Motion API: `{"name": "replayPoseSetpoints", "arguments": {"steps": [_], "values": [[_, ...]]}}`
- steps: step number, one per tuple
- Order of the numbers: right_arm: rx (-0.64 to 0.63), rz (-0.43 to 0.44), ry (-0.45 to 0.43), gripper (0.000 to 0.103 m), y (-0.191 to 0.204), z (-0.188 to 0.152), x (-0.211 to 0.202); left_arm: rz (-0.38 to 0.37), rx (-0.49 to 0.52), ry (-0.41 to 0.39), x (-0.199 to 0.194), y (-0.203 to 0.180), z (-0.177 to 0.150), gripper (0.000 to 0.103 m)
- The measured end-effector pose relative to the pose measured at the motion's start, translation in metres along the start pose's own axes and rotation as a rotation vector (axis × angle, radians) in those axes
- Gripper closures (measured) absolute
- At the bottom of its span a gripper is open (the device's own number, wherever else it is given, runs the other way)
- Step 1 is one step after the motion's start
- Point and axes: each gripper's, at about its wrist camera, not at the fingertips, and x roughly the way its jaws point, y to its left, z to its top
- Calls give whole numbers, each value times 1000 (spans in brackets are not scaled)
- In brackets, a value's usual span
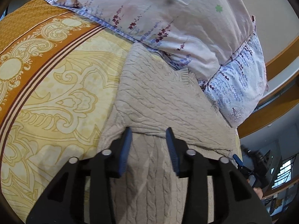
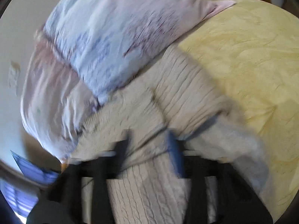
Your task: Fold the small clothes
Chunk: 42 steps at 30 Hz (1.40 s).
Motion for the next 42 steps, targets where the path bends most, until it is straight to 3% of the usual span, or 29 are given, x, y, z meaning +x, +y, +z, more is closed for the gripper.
{"name": "replayPoseSetpoints", "arguments": {"steps": [3, 5, 9, 12, 13, 14, 19, 21, 25, 31, 33, 37, 42], "values": [[6, 4, 13, 43, -2, 11, 5, 4, 11, -3, 1, -4, -1, 54], [11, 18, 52, 60, -4, 12, 13, 5, 16, -3, 1, -6, -1, 51], [10, 6, 128, 64, -4, 7, 31, 8, 22, -2, 2, -9, -1, 49], [-5, -11, 125, 72, -3, 2, 36, 6, 22, 0, 2, -9, -1, 48], [-23, -7, 130, 88, -1, 1, 38, 4, 22, 0, 2, -9, -1, 47], [-32, 8, 141, 95, 1, 2, 40, 0, 23, 0, 3, -9, -1, 45], [-137, 79, -7, 96, 20, -3, 1, -5, 27, 1, 2, -10, -1, 44], [-166, 60, -31, 96, 23, -8, -8, -8, 29, 4, 2, -10, -1, 43], [-175, -96, 43, 96, 7, -16, 18, -7, 44, 5, 3, -12, -2, 40], [-227, -118, 48, 95, 13, -16, 25, -2, 82, 2, -14, -14, -12, 40], [-215, -80, 57, 92, 8, -15, 15, -16, 93, -3, -24, -11, -17, 40], [-221, -68, 0, 54, -9, -13, -23, -19, 106, -20, -49, 1, -30, 40], [-192, -53, 4, 52, -40, -12, -55, -29, 109, -28, -70, 18, -46, 40]]}}
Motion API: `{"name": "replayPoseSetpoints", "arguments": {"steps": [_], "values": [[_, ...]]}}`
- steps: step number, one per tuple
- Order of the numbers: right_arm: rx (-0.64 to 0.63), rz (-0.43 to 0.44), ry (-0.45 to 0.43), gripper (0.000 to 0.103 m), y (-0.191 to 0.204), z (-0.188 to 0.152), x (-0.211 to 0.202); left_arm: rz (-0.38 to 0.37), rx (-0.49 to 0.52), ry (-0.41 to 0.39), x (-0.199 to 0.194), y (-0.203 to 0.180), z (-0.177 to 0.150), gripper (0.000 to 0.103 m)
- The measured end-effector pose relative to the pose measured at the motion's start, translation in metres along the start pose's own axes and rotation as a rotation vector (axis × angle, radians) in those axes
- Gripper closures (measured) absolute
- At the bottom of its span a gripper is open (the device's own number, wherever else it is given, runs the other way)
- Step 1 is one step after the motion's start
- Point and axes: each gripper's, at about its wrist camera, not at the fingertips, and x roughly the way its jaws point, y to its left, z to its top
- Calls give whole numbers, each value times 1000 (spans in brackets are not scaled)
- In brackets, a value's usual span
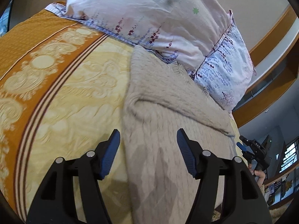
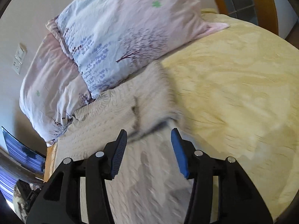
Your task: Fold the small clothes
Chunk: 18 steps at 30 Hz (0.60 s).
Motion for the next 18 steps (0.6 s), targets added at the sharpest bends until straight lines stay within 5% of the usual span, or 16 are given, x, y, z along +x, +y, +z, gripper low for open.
{"name": "replayPoseSetpoints", "arguments": {"steps": [10, 18], "values": [[88, 86, 104, 52, -46, -30, -23, -83, -38, 30, -13, 8, -32, 42], [61, 340, 205, 54, -46, -66, -40, -234, -26, 52, -25, -2, -66, 53]]}}
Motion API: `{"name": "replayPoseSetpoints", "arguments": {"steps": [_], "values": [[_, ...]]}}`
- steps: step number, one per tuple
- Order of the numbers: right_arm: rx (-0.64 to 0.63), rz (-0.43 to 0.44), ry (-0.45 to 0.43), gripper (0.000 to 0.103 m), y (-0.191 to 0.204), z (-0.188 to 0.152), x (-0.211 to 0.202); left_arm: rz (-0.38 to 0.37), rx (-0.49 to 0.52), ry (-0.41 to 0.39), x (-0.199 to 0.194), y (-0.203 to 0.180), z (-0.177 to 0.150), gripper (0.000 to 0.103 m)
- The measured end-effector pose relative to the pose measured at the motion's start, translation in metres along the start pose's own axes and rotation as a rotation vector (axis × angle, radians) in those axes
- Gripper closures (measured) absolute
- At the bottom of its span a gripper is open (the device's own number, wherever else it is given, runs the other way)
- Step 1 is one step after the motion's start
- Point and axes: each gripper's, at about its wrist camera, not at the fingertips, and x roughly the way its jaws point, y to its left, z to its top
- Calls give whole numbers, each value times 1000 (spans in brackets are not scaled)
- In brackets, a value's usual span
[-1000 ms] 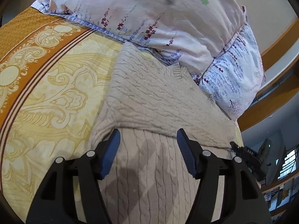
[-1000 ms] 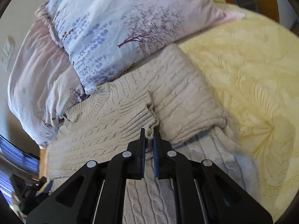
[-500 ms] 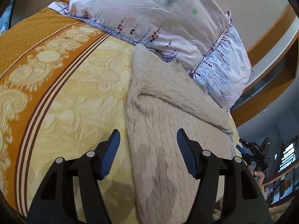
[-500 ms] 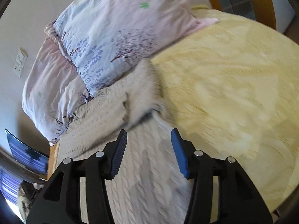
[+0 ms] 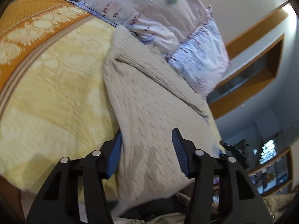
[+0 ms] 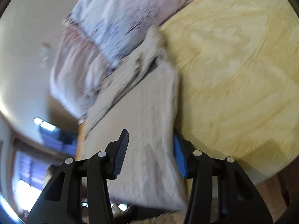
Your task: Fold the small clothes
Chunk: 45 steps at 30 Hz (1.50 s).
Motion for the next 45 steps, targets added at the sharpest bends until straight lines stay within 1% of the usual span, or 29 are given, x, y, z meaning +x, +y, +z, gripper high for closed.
{"name": "replayPoseSetpoints", "arguments": {"steps": [2, 4, 5, 8, 10, 13, 17, 21, 24, 26, 28, 30, 31, 32, 33, 35, 38, 39, 41, 42, 43, 45], "values": [[-7, 64, 14, 54, -2, -10, -7, -40, 0, 2, -3, 0, -10, 57], [-18, 119, 26, 54, -3, -20, -15, -72, 8, -2, -7, -2, -18, 59], [-27, 133, 31, 54, -4, -23, -18, -99, 4, 0, -10, -2, -23, 59], [-69, 130, 57, 54, -6, -37, -27, -167, -13, 7, -16, 1, -38, 59], [-82, 110, 78, 54, -10, -45, -30, -196, -19, 15, -18, 3, -48, 59], [-83, 107, 92, 55, -16, -53, -33, -216, -25, 30, -18, 4, -59, 59], [-85, 56, 143, 55, -27, -62, -24, -207, -6, 57, -15, 3, -70, 59], [-72, 65, 159, 56, -38, -67, -13, -177, 6, 87, -7, 2, -77, 59], [-82, 75, 172, 64, -39, -73, -6, -147, 19, 115, 0, 3, -82, 65], [-93, 83, 177, 72, -39, -76, -4, -133, 7, 133, 5, 7, -84, 71], [-102, 87, 177, 76, -38, -78, -5, -114, 5, 147, 9, 10, -85, 72], [-111, 87, 174, 82, -35, -79, -4, -41, 14, 168, 16, 12, -86, 72], [-116, 85, 172, 86, -35, -79, -4, -17, 7, 175, 17, 16, -87, 72], [-122, 85, 168, 89, -34, -79, -5, -13, -17, 172, 17, 22, -87, 71], [-123, 84, 166, 89, -33, -80, -4, -25, -50, 162, 16, 27, -87, 70], [-115, 89, 168, 89, -33, -79, -3, -71, -76, 130, 11, 32, -85, 58], [-90, 102, 177, 88, -36, -77, 0, -139, -78, 106, 4, 31, -83, 57], [-87, 107, 177, 88, -37, -77, 1, -150, -79, 108, 3, 31, -83, 60], [-104, 120, 179, 89, -34, -78, 1, -175, -72, 130, 5, 30, -84, 88], [-119, 132, 182, 90, -31, -79, 0, -178, -65, 139, 6, 29, -84, 93], [-140, 151, 189, 93, -26, -80, -1, -182, -51, 144, 6, 27, -85, 94], [-176, 176, 188, 93, -16, -80, -5, -202, -31, 145, 5, 21, -85, 94]]}}
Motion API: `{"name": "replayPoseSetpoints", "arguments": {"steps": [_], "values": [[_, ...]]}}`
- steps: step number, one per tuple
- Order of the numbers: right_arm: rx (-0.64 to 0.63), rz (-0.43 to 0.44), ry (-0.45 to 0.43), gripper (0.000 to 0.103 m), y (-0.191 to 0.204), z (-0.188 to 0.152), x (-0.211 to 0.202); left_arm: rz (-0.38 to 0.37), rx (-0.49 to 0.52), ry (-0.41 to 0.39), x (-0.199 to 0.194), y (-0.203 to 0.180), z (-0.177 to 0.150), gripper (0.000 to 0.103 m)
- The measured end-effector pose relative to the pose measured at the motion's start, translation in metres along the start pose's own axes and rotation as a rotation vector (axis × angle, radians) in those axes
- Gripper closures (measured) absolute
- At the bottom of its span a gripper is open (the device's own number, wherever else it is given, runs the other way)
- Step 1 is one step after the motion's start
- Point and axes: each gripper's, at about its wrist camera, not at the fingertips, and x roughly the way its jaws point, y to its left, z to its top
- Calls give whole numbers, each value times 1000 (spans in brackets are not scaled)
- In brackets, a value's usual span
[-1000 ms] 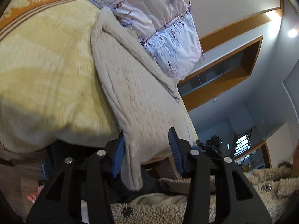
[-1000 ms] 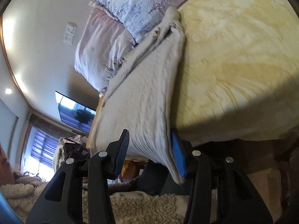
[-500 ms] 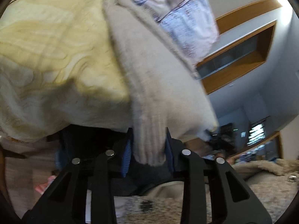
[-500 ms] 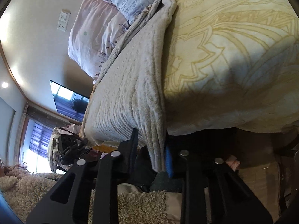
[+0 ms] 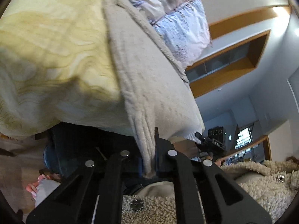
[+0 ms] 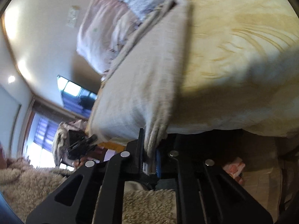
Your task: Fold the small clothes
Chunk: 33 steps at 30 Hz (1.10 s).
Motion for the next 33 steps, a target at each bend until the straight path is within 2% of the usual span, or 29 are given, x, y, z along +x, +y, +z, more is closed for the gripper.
{"name": "replayPoseSetpoints", "arguments": {"steps": [5, 10, 13, 16, 20, 23, 26, 33], "values": [[-81, 4, -84, 94, 24, 14, -16, -42, 79, -42, -9, -24, 13, 95], [-157, -76, -277, 95, 51, 37, -40, -14, 140, -138, -29, -44, 45, 95], [-198, -163, -358, 95, 65, 56, -46, 54, 187, -173, -29, -58, 71, 96], [-283, -313, -398, 95, 86, 75, -35, 146, 216, -201, -26, -68, 99, 96], [-422, -562, -450, 95, 109, 104, -12, 282, 244, -257, -15, -77, 141, 96], [-502, -695, -484, 95, 120, 122, 7, 351, 271, -279, -2, -85, 168, 96], [-553, -775, -524, 95, 127, 136, 20, 401, 291, -294, 7, -90, 188, 96], [-565, -833, -583, 95, 128, 169, 36, 469, 327, -319, 23, -98, 231, 96]]}}
